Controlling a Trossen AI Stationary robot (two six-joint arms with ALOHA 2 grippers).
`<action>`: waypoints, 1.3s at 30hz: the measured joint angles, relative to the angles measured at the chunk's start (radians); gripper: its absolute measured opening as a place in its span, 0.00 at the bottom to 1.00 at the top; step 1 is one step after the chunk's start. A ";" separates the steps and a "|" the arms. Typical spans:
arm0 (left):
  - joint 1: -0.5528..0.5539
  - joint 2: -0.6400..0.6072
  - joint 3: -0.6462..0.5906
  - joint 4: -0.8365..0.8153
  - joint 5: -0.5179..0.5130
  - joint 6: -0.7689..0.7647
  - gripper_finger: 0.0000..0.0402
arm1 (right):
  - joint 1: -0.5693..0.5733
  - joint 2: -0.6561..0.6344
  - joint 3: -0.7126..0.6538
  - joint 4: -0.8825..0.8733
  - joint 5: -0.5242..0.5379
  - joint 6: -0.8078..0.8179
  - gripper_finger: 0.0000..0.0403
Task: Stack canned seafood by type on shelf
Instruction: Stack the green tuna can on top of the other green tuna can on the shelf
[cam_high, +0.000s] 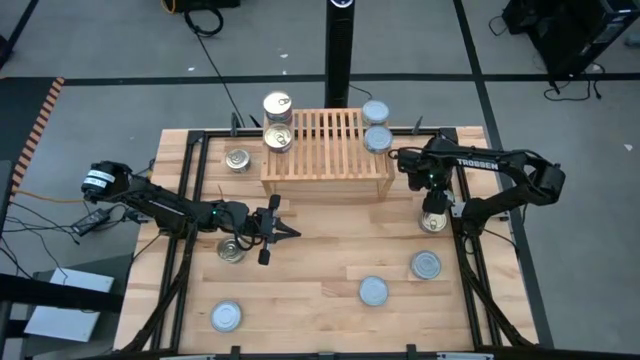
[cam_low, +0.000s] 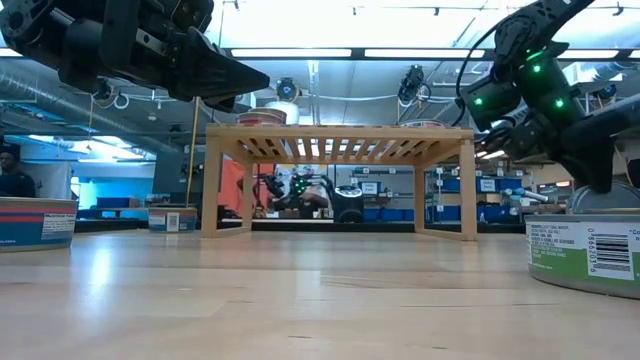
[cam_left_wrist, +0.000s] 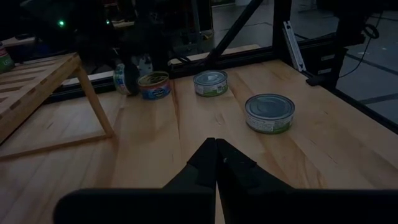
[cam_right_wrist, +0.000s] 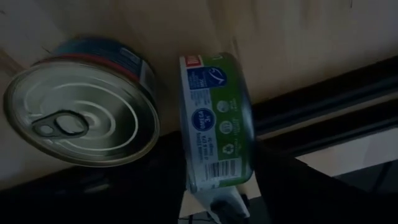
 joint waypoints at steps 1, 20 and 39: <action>0.000 0.000 0.000 0.000 0.000 0.000 0.02 | 0.000 0.000 0.000 0.003 -0.006 -0.005 0.44; 0.000 0.000 0.000 0.000 0.000 0.000 0.02 | 0.000 0.002 0.048 -0.036 -0.037 0.005 0.35; 0.000 0.000 0.000 0.000 0.000 0.000 0.02 | -0.001 -0.045 0.156 -0.040 -0.048 0.065 0.07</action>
